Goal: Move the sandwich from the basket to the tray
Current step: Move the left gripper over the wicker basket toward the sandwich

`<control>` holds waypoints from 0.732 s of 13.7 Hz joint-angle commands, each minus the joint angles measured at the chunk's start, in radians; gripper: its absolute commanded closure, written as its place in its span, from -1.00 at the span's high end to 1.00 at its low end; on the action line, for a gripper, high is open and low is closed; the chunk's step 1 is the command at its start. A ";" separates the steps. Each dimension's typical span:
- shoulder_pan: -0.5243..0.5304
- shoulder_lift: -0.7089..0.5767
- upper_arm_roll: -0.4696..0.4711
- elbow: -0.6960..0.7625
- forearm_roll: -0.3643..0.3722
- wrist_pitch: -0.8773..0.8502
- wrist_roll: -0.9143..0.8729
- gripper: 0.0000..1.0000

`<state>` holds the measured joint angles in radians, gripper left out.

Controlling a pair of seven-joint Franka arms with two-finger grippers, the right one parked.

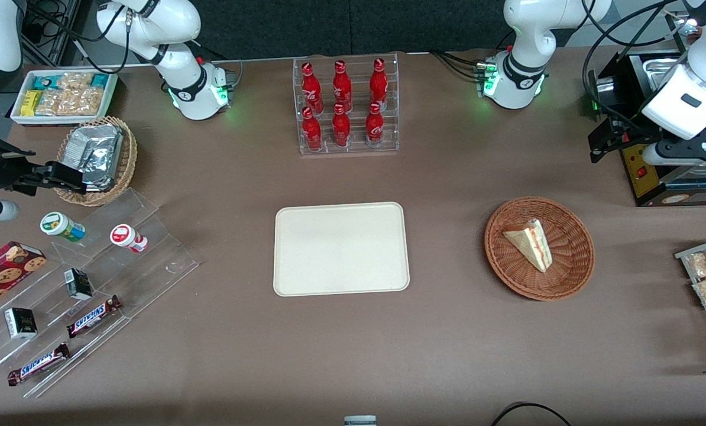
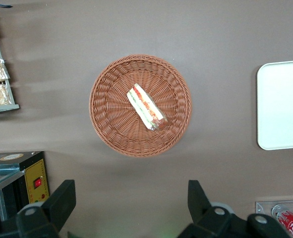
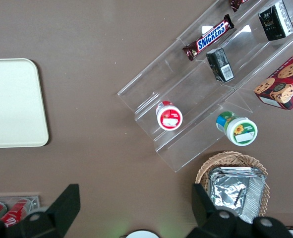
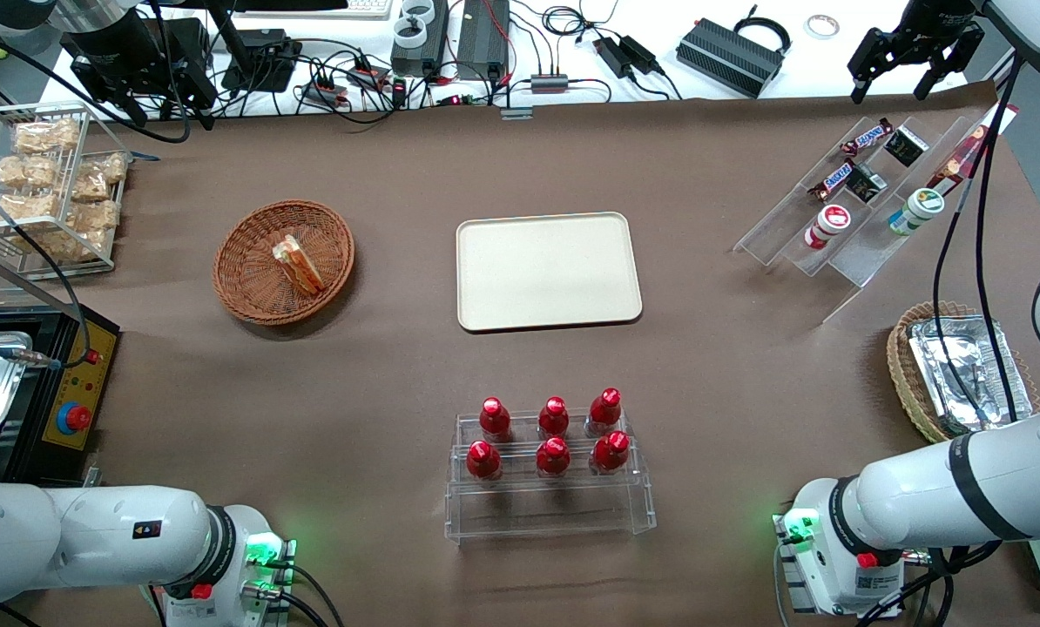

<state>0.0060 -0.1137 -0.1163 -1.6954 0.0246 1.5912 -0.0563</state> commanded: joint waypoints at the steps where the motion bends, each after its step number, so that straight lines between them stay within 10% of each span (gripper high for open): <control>1: -0.006 -0.004 0.003 0.008 -0.011 -0.010 -0.013 0.99; 10: -0.011 0.057 -0.008 0.003 -0.014 -0.079 -0.278 0.99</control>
<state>0.0051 -0.0849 -0.1227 -1.7004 0.0227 1.5343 -0.2818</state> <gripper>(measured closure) 0.000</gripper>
